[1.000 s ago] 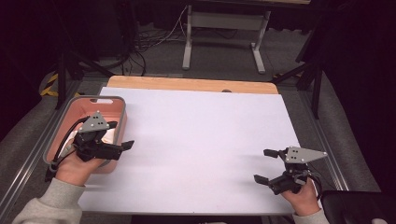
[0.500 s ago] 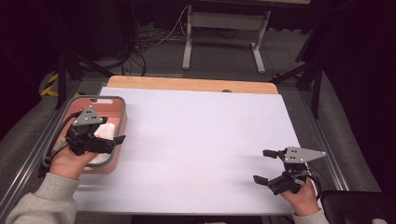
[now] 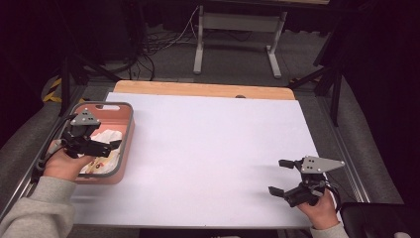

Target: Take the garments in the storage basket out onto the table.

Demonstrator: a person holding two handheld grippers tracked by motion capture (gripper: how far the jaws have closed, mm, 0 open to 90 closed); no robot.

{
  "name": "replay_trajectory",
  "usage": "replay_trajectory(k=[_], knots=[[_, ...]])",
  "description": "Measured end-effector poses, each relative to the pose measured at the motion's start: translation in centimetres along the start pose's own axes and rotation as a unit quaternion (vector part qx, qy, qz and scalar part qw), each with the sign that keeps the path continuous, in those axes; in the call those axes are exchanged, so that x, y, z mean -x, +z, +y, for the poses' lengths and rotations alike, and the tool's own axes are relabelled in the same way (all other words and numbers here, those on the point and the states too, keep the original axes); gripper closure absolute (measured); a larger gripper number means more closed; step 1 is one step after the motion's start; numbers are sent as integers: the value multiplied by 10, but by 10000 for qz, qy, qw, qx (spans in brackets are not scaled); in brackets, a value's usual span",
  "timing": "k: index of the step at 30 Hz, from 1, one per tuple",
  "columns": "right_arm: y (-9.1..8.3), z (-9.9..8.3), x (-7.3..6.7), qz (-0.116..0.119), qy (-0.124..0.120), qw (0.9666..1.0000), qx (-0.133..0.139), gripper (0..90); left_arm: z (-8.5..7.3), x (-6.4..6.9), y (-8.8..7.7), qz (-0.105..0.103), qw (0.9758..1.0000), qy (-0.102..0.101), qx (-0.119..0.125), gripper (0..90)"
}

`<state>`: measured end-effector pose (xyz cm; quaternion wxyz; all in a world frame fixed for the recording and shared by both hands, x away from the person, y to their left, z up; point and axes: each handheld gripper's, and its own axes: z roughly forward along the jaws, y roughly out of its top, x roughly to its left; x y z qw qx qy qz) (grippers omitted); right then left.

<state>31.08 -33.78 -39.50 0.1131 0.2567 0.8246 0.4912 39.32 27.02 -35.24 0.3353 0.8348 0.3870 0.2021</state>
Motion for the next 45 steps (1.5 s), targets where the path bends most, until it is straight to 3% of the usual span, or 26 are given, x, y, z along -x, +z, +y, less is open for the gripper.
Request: replay_trajectory(k=[2,4,11,15,19,23,28,31,45], knots=[[0,0,0,12,7,10000,8,0,-3,-9,1,-47,10000,-78,-39,49],[1,-1,0,20,18,10000,19,0,-5,-14,3,-70,9998,-28,-205,61],[2,-1,0,25,17,10000,10,0,-11,-23,15,-165,9984,-62,-540,100],[2,-1,0,28,16,10000,15,0,-15,-29,21,-161,9982,-154,-558,99],[2,-2,0,33,14,10000,15,0,-17,-32,24,-124,9982,-118,-580,99],[2,-2,1,46,34,10000,14,0,-23,-36,34,-163,9960,-102,-871,101],[2,-3,0,51,36,10000,14,0,-27,-37,43,-284,9939,-167,-1053,96],[3,-2,0,61,28,10000,17,0,-28,-38,47,-223,9921,-179,-1221,86],[3,-4,1,63,27,10000,25,0,-32,-40,63,-357,9861,-327,-1589,67]])
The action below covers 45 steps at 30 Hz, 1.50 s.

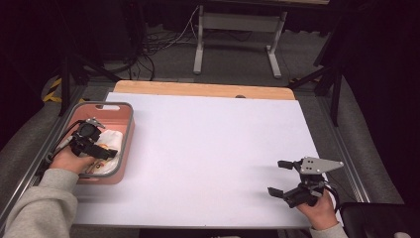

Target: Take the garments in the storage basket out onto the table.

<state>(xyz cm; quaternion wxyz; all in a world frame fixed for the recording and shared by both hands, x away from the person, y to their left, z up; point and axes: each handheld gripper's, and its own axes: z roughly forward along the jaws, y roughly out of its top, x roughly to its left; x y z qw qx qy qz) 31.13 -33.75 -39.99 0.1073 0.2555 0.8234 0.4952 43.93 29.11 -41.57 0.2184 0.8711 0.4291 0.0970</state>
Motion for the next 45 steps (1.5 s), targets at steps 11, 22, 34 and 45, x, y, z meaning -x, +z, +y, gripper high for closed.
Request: replay_trajectory(k=[11,22,34,45], knots=[[0,0,0,11,-20,10000,14,0,0,-1,8,-70,9998,-92,-183,71],[0,0,-1,40,-31,10000,30,0,-1,-5,12,-478,9981,-236,-308,164],[-2,1,-1,33,-43,10000,66,0,0,-4,14,-537,9976,-154,-402,409],[-3,1,-1,32,-35,10000,88,0,0,-2,13,-528,9979,-32,-385,609]])
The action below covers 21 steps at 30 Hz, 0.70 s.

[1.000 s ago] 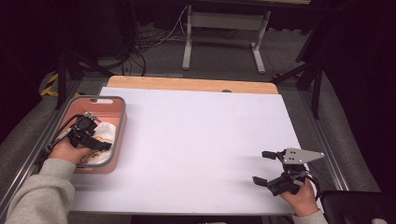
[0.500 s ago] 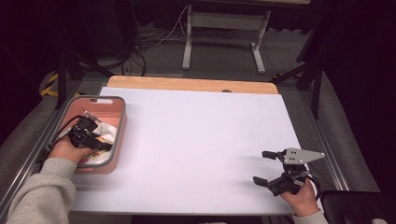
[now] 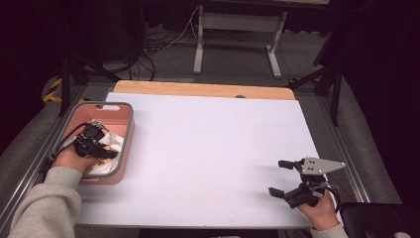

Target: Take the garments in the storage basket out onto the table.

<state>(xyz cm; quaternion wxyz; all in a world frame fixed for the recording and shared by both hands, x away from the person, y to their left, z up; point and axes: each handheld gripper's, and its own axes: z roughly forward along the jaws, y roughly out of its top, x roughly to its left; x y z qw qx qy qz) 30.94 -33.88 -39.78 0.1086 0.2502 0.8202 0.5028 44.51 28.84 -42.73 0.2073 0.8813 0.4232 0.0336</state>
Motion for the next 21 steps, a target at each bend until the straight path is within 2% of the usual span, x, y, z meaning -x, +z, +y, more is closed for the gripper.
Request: replay_trajectory(k=[4,10,11,15,17,21], knots=[[0,0,0,-1,1,10000,3,0,1,0,-2,-24,10000,14,1,683],[0,0,0,0,4,10000,3,0,2,1,-4,9,10000,31,23,725],[0,0,0,-1,7,10000,3,0,2,2,-6,96,9999,62,69,729],[0,0,0,-5,2,10000,0,0,2,4,-11,211,9996,76,192,735],[1,0,0,-6,0,10000,-10,0,3,5,-17,381,9988,48,312,735],[1,0,0,-11,-5,10000,-8,0,3,7,-24,533,9973,30,495,737]])
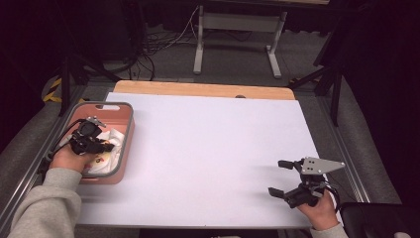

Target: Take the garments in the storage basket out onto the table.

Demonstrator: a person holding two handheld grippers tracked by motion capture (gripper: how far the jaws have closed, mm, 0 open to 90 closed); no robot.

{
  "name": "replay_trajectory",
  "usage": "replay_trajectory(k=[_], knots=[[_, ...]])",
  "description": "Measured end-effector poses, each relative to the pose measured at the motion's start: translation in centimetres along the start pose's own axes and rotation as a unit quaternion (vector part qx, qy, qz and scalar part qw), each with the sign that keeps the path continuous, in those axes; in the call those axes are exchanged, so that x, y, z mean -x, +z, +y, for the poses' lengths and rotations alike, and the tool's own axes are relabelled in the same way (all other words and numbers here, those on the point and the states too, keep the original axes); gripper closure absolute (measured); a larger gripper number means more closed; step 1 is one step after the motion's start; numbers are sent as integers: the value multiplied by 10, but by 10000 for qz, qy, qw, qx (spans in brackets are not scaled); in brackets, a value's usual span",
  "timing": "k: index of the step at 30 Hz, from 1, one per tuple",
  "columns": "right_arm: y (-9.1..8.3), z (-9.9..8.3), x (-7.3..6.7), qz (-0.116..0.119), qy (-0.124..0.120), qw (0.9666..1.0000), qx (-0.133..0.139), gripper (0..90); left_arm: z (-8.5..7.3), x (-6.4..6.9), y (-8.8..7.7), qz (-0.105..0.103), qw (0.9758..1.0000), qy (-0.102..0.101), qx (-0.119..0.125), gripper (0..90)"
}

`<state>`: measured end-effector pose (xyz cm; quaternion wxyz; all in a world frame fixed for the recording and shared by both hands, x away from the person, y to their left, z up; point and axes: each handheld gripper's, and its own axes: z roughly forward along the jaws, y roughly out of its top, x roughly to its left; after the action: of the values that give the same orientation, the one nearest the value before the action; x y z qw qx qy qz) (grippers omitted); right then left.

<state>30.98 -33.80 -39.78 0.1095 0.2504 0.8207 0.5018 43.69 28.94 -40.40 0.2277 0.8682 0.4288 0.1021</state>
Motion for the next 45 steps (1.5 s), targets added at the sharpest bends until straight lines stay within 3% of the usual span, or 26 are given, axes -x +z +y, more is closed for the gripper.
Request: replay_trajectory(k=[5,6,7,8,11,13,18,27,28,29,31,36,37,41,42,45], knots=[[-1,0,0,9,5,10000,15,0,-3,-2,-16,170,9985,-165,484,741],[-1,0,0,8,-1,10000,19,0,-3,-2,-16,170,9985,-165,484,741],[-1,0,0,6,-4,10000,21,0,-4,-4,-22,204,9973,-261,649,741],[-1,0,0,6,-6,10000,20,0,-4,-4,-22,204,9973,-261,649,742],[-1,0,-1,1,-15,10000,18,0,-6,-5,-32,207,9943,-373,976,743],[-1,0,-1,1,-12,10000,20,0,-7,-6,-35,209,9937,-370,1042,743],[-1,1,-1,-3,-14,10000,37,0,-9,-5,-47,207,9880,-414,1471,743],[-2,1,-1,-4,-25,10000,82,0,-12,-4,-61,239,9827,-399,1794,743],[-2,1,-1,-7,-30,10000,95,0,-13,-4,-64,213,9808,-425,1891,743],[-2,1,-1,-7,-30,10000,95,0,-13,-4,-64,213,9808,-425,1891,743],[-3,1,-1,-10,-31,9999,118,0,-14,-4,-68,190,9783,-397,2026,743],[-3,2,-2,19,-25,9999,166,0,-15,-2,-72,248,9760,-362,2134,743],[-3,2,-2,17,-23,9999,160,0,-15,-1,-75,207,9743,-363,2213,743],[-3,1,-1,5,-20,9999,146,0,-15,0,-79,151,9717,-354,2331,743],[-3,1,-1,-2,-22,9999,147,0,-14,2,-82,124,9694,-334,2428,743],[-3,2,-2,-2,-34,9999,154,0,-13,4,-85,74,9673,-297,2517,743]])
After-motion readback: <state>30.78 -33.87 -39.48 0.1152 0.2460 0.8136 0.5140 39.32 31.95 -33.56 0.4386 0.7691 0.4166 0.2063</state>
